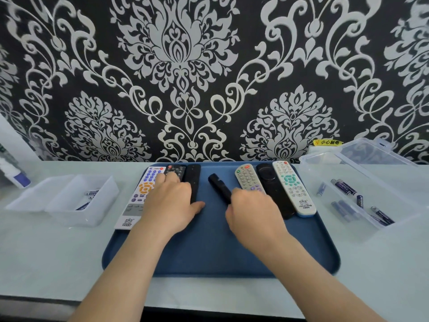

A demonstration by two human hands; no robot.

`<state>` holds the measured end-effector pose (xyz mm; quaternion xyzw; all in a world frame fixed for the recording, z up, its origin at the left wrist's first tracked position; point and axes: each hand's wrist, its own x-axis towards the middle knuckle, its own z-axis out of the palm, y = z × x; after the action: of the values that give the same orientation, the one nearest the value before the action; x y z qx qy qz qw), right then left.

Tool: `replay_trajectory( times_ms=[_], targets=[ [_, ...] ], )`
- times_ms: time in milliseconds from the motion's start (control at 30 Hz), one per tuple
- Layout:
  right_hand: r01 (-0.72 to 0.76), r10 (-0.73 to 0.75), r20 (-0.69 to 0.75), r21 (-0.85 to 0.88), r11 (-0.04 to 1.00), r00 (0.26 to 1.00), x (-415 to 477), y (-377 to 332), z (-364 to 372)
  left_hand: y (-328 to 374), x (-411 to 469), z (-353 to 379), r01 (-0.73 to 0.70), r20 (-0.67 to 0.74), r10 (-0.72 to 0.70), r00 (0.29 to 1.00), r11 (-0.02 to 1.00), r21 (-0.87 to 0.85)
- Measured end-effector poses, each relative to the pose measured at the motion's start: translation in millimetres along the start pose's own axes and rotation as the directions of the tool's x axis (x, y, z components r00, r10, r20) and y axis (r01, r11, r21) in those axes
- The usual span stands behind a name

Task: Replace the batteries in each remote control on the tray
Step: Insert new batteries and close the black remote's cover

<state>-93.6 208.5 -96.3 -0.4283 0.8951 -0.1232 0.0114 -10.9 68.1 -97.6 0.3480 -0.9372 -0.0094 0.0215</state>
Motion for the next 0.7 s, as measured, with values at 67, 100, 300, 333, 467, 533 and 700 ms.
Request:
replay_trajectory(
  times_ms=[67, 100, 300, 333, 467, 533, 700],
  targets=[
    [-0.117, 0.104, 0.054, 0.402, 0.908, 0.993, 7, 12, -4, 3, -2, -4, -0.019, -0.126, -0.006, 0.992, 0.980, -0.196],
    [-0.188, 0.147, 0.118, 0.654, 0.733, 0.982, 9, 16, -8, 7, -4, -8, -0.031, -0.164, -0.033, 0.986, 0.929, -0.368],
    [-0.307, -0.009, 0.307, 0.950, -0.056, 0.952, 1, 14, -24, 48, -20, -17, -0.038, -0.030, 0.028, 0.999, 0.379, -0.925],
    [-0.283, -0.009, 0.283, 0.958, -0.046, 0.959, 1, 13, -24, 52, -21, -17, -0.056, -0.055, 0.014, 0.998, 0.348, -0.936],
    [-0.205, -0.005, 0.205, 0.978, -0.049, 0.979, 1, 15, -23, 55, -20, -14, -0.021, -0.019, 0.015, 1.000, 0.193, -0.981],
    [-0.172, 0.001, 0.172, 0.984, -0.048, 0.985, 2, 14, -21, 55, -20, -12, -0.004, 0.000, 0.030, 1.000, 0.117, -0.993],
    [-0.111, 0.011, 0.111, 0.994, -0.019, 0.994, 1, 11, -19, 55, -22, -16, 0.063, 0.057, 0.105, 0.993, -0.053, -0.997]
  ],
)
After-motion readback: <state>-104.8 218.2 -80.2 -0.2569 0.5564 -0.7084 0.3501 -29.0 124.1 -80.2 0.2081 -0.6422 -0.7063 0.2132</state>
